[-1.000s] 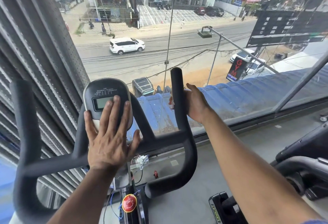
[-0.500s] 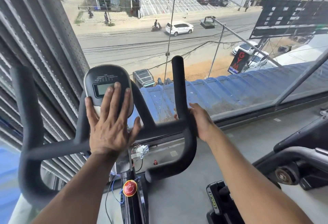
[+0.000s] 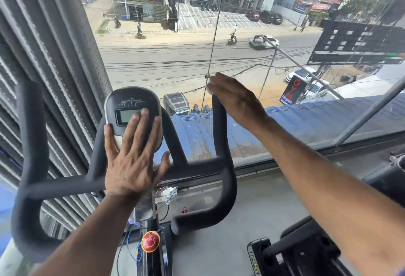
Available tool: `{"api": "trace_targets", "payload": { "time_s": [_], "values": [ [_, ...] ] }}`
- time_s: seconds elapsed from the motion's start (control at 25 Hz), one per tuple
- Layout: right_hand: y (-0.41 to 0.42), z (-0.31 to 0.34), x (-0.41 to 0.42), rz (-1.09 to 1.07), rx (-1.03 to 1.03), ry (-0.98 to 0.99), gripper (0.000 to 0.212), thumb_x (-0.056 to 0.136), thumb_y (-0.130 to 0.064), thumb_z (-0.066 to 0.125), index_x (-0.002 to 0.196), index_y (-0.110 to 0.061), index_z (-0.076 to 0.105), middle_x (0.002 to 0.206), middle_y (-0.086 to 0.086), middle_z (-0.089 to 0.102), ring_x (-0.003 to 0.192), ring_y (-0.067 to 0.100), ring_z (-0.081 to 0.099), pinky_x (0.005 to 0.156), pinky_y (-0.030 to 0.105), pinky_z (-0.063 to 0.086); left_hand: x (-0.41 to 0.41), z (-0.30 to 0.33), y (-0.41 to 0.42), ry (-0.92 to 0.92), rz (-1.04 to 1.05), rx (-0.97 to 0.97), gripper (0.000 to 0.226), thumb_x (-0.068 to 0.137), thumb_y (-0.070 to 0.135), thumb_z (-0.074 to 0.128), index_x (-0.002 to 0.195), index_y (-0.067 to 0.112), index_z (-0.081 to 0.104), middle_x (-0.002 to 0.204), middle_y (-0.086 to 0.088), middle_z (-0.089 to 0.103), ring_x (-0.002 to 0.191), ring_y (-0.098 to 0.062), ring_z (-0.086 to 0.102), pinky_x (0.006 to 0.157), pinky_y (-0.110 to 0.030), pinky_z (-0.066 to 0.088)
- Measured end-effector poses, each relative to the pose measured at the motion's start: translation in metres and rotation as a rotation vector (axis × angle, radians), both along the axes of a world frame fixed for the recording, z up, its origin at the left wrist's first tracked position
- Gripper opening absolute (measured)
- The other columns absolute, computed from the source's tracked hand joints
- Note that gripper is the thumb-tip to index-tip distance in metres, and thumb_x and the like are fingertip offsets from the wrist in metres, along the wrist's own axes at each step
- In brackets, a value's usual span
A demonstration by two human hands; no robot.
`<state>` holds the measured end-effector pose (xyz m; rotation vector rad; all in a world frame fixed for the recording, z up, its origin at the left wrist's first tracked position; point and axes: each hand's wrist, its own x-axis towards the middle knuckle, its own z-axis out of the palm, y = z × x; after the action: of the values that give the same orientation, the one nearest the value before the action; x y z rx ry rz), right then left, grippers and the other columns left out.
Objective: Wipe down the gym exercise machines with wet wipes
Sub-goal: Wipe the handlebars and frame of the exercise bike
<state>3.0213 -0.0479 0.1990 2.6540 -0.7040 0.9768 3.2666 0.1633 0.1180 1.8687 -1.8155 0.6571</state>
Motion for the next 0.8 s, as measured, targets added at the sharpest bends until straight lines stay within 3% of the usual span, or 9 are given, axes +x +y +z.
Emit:
{"api": "trace_targets", "payload": {
  "time_s": [0.08, 0.16, 0.24, 0.32, 0.48, 0.68, 0.8],
  "values": [
    [-0.02, -0.007, -0.001, 0.051, -0.151, 0.277, 0.032, 0.103, 0.0, 0.048, 0.131, 0.002, 0.064, 0.142, 0.019, 0.058, 0.139, 0.034, 0.049, 0.12, 0.046, 0.034, -0.001, 0.0, 0.0, 0.007, -0.008, -0.018, 0.085, 0.097, 0.057, 0.037, 0.167, 0.019, 0.008, 0.175, 0.001, -0.008, 0.162, -0.018, -0.005, 0.124, -0.067, -0.01],
    [-0.025, -0.01, -0.009, 0.049, -0.177, 0.373, 0.039, 0.11, -0.013, 0.034, 0.132, 0.0, 0.063, 0.142, 0.017, 0.058, 0.14, 0.032, 0.048, 0.122, 0.048, 0.031, -0.001, 0.002, -0.002, 0.009, 0.002, -0.024, 0.084, 0.097, 0.057, 0.037, 0.167, 0.019, 0.009, 0.175, 0.002, -0.009, 0.162, -0.018, -0.005, 0.124, -0.065, -0.011],
    [-0.012, -0.012, -0.017, 0.056, -0.071, 0.385, 0.036, 0.11, -0.015, 0.038, 0.133, -0.004, 0.063, 0.143, 0.013, 0.059, 0.142, 0.029, 0.046, 0.122, 0.048, 0.031, -0.002, 0.002, -0.001, 0.012, 0.002, -0.014, 0.084, 0.098, 0.057, 0.037, 0.167, 0.019, 0.009, 0.175, 0.002, -0.011, 0.162, -0.018, -0.005, 0.124, -0.065, -0.012],
    [0.01, -0.031, -0.026, 0.124, -0.09, 0.416, 0.027, 0.103, -0.002, 0.05, 0.125, 0.0, 0.067, 0.136, 0.016, 0.063, 0.14, 0.034, 0.048, 0.121, 0.05, 0.031, -0.001, 0.001, 0.0, 0.018, 0.004, -0.005, 0.084, 0.098, 0.057, 0.036, 0.168, 0.019, 0.008, 0.175, 0.002, -0.011, 0.162, -0.018, -0.006, 0.124, -0.065, -0.012],
    [0.045, -0.072, -0.051, 0.215, -0.014, 0.435, 0.032, 0.099, 0.007, 0.052, 0.126, 0.0, 0.068, 0.137, 0.016, 0.063, 0.14, 0.032, 0.048, 0.123, 0.049, 0.028, -0.001, 0.001, 0.0, 0.021, 0.005, 0.002, 0.084, 0.098, 0.057, 0.037, 0.168, 0.019, 0.008, 0.175, 0.002, -0.012, 0.162, -0.018, -0.007, 0.123, -0.066, -0.011],
    [0.078, -0.093, -0.064, 0.18, 0.191, 0.399, 0.04, 0.1, 0.006, 0.047, 0.136, -0.001, 0.061, 0.145, 0.012, 0.057, 0.146, 0.025, 0.04, 0.117, 0.045, 0.04, -0.001, 0.0, 0.0, 0.019, 0.008, -0.001, 0.084, 0.098, 0.057, 0.036, 0.167, 0.019, 0.008, 0.175, 0.002, -0.011, 0.162, -0.018, -0.007, 0.123, -0.066, -0.012],
    [0.07, -0.085, -0.061, 0.195, 0.082, 0.438, 0.039, 0.098, 0.008, 0.051, 0.133, -0.002, 0.064, 0.141, 0.012, 0.061, 0.142, 0.027, 0.047, 0.115, 0.046, 0.041, -0.001, 0.0, 0.0, 0.022, 0.005, -0.004, 0.085, 0.097, 0.057, 0.038, 0.167, 0.019, 0.007, 0.175, 0.001, -0.009, 0.162, -0.018, -0.007, 0.123, -0.065, -0.012]
  ]
}}
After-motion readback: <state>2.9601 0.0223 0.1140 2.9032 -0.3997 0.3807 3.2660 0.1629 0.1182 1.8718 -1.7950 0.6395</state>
